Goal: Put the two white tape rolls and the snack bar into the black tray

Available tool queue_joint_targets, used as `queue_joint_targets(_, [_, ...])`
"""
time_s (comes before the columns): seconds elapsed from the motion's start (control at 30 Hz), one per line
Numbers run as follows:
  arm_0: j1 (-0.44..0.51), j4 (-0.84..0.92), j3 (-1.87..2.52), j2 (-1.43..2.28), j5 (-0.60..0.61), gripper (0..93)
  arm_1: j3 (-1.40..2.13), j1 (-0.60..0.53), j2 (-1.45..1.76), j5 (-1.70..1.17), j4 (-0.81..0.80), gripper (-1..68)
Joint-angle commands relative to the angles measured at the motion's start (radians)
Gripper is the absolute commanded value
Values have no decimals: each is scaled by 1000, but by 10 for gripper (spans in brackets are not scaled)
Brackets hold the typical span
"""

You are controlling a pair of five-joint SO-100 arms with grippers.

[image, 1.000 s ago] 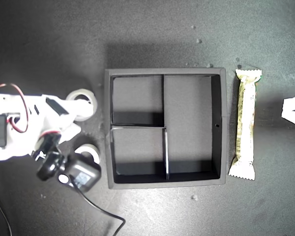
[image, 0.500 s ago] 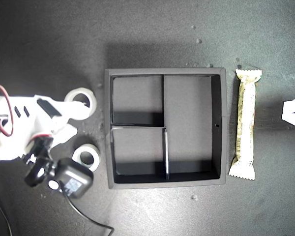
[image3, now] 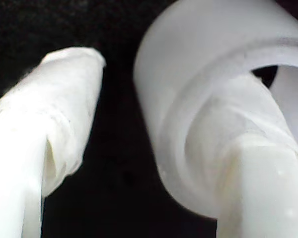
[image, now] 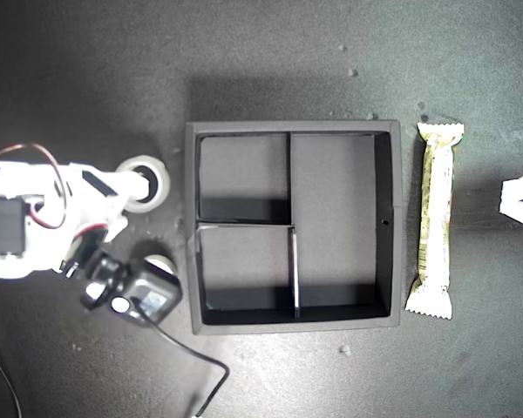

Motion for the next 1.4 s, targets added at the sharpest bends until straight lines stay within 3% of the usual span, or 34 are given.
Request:
queue_joint_targets(0.0, [-29,-11,-61,-41,-11,111,-54,-25,5,-114,21,-2])
queue_joint_targets(0.17, [-63,-8,-48,8,-28,2,-173,-46,-8,-230,28,-2])
queue_joint_targets(0.53, [-72,225,-229,215,64,1,-339,34,-48,-267,9,22])
queue_joint_targets(0.67, [-75,304,-379,192,115,1,-604,21,-411,-373,48,19])
queue_joint_targets(0.77, [-78,337,-456,163,141,1,-854,2,-753,-506,232,34])
queue_joint_targets(0.87, [-81,345,-499,132,158,1,-934,-40,-954,-637,318,81])
queue_joint_targets(1.03, [-87,348,-578,54,178,1,-971,-115,-1155,-729,345,205])
queue_joint_targets(1.37, [-89,459,-899,-219,209,1,-1278,-166,-1594,-911,382,232])
